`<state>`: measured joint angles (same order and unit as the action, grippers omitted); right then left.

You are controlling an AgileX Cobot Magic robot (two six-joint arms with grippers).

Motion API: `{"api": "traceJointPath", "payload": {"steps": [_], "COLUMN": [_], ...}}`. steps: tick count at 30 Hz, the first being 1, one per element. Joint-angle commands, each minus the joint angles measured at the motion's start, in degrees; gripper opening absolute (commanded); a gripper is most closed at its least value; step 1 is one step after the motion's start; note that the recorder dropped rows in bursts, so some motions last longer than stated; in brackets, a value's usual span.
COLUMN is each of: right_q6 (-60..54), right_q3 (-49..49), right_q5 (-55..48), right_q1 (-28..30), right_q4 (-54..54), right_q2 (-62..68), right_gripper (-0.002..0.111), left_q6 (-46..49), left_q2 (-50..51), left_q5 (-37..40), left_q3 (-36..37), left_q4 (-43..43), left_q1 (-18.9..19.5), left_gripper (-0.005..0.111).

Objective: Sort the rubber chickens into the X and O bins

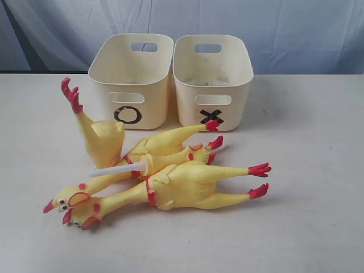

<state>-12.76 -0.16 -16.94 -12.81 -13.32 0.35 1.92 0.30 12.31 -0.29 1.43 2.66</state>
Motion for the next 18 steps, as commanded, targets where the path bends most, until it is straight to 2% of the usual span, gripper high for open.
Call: {"api": "traceJointPath", "payload": {"steps": [1,18], "right_q6": [-0.02,-0.02], "right_q3": [0.16,0.16], "right_q5": [0.42,0.42], "right_q1": [0.22,0.22], "right_q4": [-0.66,-0.78], "right_q2": [-0.35,-0.35], "right_gripper": [-0.001,-0.001], "left_q6": [-0.2,-0.2], "left_q2": [-0.3,-0.3], "left_q5": [-0.43,-0.43], "left_q3": [0.29,0.29], "left_q4": [0.17,0.17], "left_q1": [-0.29,-0.29], "left_gripper": [0.0,0.0]}}
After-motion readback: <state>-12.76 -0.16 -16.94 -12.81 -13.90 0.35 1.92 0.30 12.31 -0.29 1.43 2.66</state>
